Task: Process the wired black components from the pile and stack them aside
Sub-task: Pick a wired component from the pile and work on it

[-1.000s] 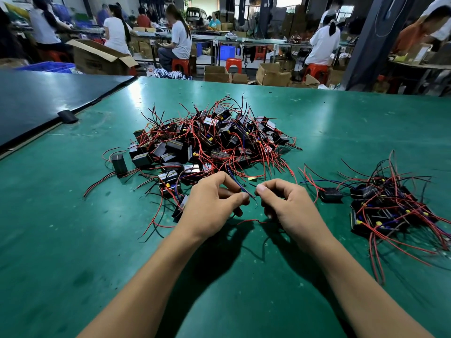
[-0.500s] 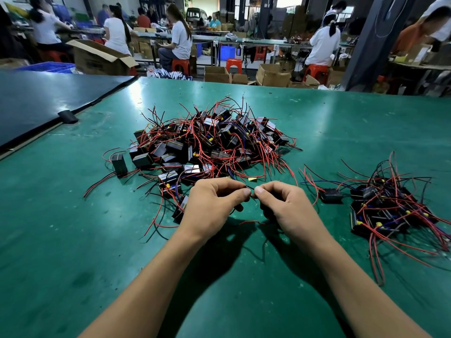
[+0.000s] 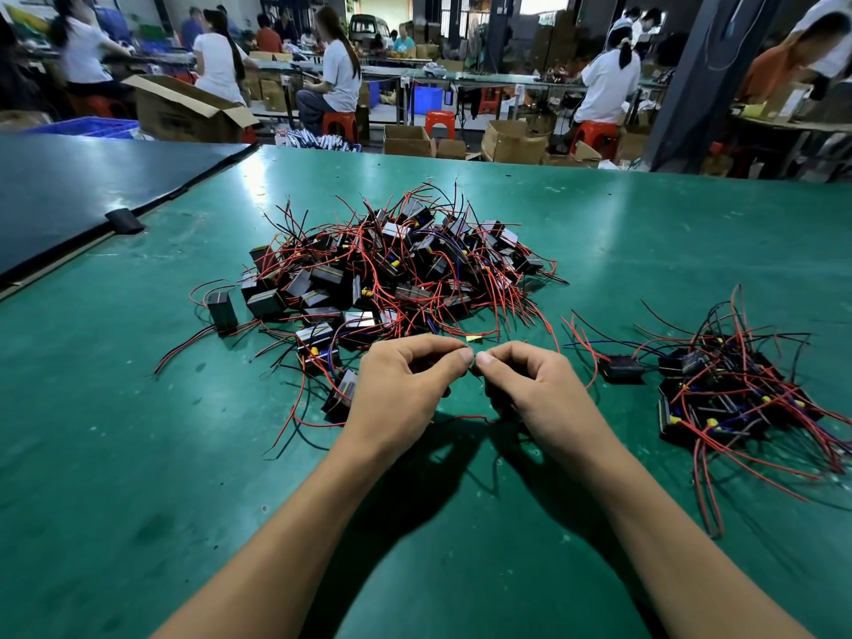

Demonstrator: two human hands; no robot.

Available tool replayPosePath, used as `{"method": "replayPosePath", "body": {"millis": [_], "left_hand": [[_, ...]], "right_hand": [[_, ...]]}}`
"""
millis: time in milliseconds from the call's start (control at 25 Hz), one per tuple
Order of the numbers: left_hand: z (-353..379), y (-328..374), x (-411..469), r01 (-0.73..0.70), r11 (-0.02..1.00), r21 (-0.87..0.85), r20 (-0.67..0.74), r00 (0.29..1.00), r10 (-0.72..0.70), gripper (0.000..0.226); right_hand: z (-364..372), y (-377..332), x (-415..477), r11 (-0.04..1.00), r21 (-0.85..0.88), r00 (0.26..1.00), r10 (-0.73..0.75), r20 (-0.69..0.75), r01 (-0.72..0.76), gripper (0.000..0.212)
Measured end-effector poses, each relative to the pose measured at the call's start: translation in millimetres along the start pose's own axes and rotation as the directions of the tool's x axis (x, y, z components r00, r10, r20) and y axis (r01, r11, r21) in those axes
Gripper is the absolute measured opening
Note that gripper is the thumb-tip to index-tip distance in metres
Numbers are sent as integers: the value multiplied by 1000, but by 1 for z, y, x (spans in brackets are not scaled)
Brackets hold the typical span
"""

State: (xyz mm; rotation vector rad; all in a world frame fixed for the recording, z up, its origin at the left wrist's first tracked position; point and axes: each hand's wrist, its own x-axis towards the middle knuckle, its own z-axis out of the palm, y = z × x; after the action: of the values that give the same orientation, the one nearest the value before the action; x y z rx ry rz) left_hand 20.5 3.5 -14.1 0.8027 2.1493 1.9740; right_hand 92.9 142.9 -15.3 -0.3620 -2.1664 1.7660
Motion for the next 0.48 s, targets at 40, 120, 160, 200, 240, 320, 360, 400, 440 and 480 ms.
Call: {"method": "replayPosePath", "body": {"millis": [40, 120, 160, 200, 240, 320, 360, 400, 440, 480], "left_hand": [[1, 0, 0, -8, 1000, 11, -15, 1000, 9, 7], [2, 0, -1, -37, 998, 41, -51, 998, 40, 6], [2, 0, -1, -65, 996, 66, -61, 996, 69, 6], [2, 1, -2, -100, 990, 100, -66, 992, 107, 6], [2, 1, -2, -141, 979, 146, -63, 986, 151, 7], [0, 0, -3, -242, 936, 256, -29, 966, 258, 9], [-1, -1, -2, -295, 904, 308, -5, 950, 312, 10], [-2, -2, -2, -342, 872, 349, 22, 934, 358, 10], [-3, -3, -1, -380, 845, 377, 48, 919, 391, 9], [-4, -4, -1, -408, 822, 398, 74, 907, 414, 9]], "right_hand": [[0, 0, 0, 1000, -12, 1000, -10, 8, 10, 18], [-1, -1, -1, 995, -68, 997, -76, 11, 77, 10], [-2, -2, -2, 987, -99, 992, -127, 1, 127, 5], [-2, -3, -2, 977, -125, 984, -177, -16, 174, 5], [-3, -3, -3, 966, -151, 975, -219, -38, 210, 7], [-2, -3, -3, 938, -231, 956, -283, -78, 259, 6], [-1, -3, -3, 923, -270, 948, -306, -90, 272, 4], [-1, -3, -3, 911, -304, 942, -321, -100, 279, 4], [-2, -3, -3, 899, -334, 937, -334, -105, 283, 6], [-3, -3, -3, 885, -366, 932, -348, -103, 289, 9]]}}
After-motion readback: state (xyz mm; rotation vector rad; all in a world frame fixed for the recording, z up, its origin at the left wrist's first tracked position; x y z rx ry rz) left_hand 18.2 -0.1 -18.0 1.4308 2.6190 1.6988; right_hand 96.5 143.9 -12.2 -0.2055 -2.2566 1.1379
